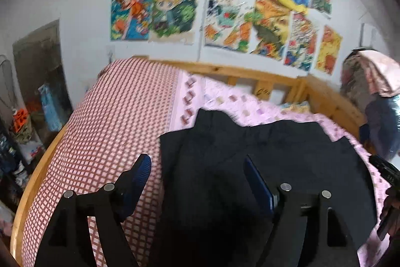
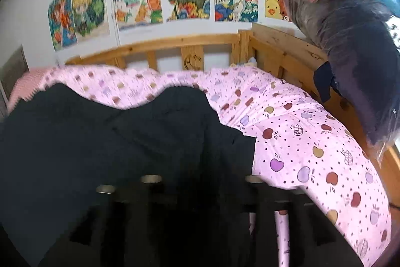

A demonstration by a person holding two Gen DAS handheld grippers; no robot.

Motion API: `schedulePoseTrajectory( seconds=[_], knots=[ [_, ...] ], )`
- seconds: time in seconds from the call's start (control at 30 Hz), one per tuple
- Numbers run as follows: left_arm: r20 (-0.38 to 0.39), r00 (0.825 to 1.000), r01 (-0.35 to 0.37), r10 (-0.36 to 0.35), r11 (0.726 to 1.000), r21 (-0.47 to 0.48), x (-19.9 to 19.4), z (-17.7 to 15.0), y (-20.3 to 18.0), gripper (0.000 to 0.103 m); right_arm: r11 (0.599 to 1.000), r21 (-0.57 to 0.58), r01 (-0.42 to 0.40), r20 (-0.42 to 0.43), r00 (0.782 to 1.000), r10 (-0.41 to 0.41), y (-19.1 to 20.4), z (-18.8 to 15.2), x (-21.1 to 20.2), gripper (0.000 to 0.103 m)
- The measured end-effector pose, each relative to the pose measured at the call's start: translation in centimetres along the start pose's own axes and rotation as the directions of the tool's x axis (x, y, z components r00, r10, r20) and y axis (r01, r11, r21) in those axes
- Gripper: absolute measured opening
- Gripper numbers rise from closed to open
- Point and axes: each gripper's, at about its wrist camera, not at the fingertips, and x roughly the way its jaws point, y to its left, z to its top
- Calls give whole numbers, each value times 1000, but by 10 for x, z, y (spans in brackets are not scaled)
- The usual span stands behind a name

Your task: Fold large clothes

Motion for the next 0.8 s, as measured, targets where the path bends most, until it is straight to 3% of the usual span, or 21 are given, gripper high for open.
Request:
schedulePoseTrajectory(
  seconds=[0.1,0.2,0.33,0.4,0.57,0.8],
  knots=[
    [-2,998,64,-64,996,68,-7,-1,-24,77,997,-37,-60,55,997,62,12,3,-29,62],
    [-54,988,149,-143,980,131,0,-7,-52,77,986,-104,-133,59,988,140,32,2,-44,65],
    [-151,959,259,-239,956,138,26,-17,-74,77,956,-175,-235,37,969,245,61,-2,-51,71],
    [-162,957,262,-239,956,135,38,-17,-78,81,943,-192,-270,7,961,277,72,-6,-45,71],
    [-196,961,222,-197,968,116,69,2,-85,82,928,-256,-272,-72,962,262,90,-18,-11,71],
    [-283,957,87,-57,991,97,122,10,-83,90,945,-224,-239,-135,968,212,99,7,36,71]
  ],
)
